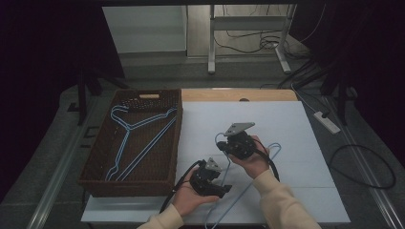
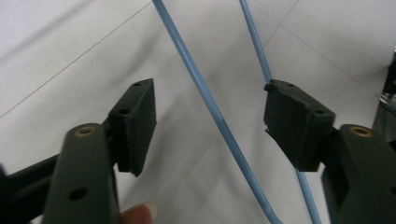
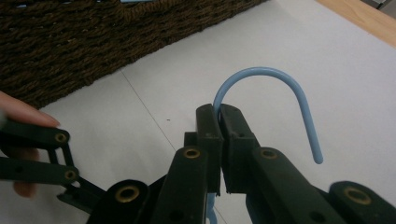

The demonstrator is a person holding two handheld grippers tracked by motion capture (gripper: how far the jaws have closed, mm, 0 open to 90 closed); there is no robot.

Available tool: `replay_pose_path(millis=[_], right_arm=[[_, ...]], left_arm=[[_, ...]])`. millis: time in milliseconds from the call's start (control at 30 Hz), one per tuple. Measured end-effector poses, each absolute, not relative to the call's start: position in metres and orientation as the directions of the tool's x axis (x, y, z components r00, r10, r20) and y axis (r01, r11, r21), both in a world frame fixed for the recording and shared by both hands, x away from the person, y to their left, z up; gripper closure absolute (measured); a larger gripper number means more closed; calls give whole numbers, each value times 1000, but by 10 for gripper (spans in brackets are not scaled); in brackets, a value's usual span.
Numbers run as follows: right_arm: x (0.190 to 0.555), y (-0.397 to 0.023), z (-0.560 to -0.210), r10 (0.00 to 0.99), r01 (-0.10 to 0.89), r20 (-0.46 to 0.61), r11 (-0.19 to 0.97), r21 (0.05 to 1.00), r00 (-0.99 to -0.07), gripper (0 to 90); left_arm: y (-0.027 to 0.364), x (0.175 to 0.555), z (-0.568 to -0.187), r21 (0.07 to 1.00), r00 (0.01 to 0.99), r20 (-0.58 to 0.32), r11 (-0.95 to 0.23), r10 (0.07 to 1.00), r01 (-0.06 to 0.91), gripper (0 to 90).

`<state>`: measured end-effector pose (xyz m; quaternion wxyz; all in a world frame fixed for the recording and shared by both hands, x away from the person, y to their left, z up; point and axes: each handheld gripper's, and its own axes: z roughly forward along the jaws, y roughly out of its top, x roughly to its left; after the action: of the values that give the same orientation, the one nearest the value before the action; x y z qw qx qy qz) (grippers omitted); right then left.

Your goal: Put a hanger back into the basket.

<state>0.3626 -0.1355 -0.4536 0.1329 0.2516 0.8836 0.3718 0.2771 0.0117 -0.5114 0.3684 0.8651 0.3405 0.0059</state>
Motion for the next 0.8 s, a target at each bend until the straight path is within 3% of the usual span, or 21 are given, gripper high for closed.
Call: replay_pose_path(millis=[400,800], right_arm=[[360,-141,-448,551,335,-48,573,748,-833,874],[349,-164,-435,575,320,-31,499,806,-818,846]], left_arm=[[12,288,-518,602,724,-377,-441,578,666,768],[14,285,-509,632,700,-375,-384,608,673,841]])
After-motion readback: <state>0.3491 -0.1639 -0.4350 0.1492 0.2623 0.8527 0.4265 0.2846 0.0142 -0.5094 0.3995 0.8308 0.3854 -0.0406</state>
